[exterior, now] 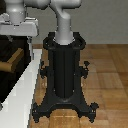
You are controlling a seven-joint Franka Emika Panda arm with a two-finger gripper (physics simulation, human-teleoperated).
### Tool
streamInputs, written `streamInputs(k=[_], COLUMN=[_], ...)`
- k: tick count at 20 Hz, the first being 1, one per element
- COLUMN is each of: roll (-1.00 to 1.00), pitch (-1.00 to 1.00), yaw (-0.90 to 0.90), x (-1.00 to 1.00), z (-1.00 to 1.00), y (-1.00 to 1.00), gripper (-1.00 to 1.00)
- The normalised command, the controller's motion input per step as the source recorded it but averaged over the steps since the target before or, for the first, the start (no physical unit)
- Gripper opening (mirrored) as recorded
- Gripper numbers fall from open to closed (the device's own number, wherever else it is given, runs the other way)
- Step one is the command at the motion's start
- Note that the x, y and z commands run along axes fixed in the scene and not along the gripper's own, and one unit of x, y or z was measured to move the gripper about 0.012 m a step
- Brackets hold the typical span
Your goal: Open the door by pressing down and pulling on the handle.
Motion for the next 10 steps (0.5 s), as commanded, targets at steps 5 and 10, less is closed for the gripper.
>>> streamInputs(k=[5, 10], roll=[0.00, 0.00], pitch=[0.00, 0.00], yaw=[-0.03, 0.00], x=[0.00, 0.20], z=[0.00, 0.00], y=[-0.20, 0.00], gripper=[1.00, 1.00])
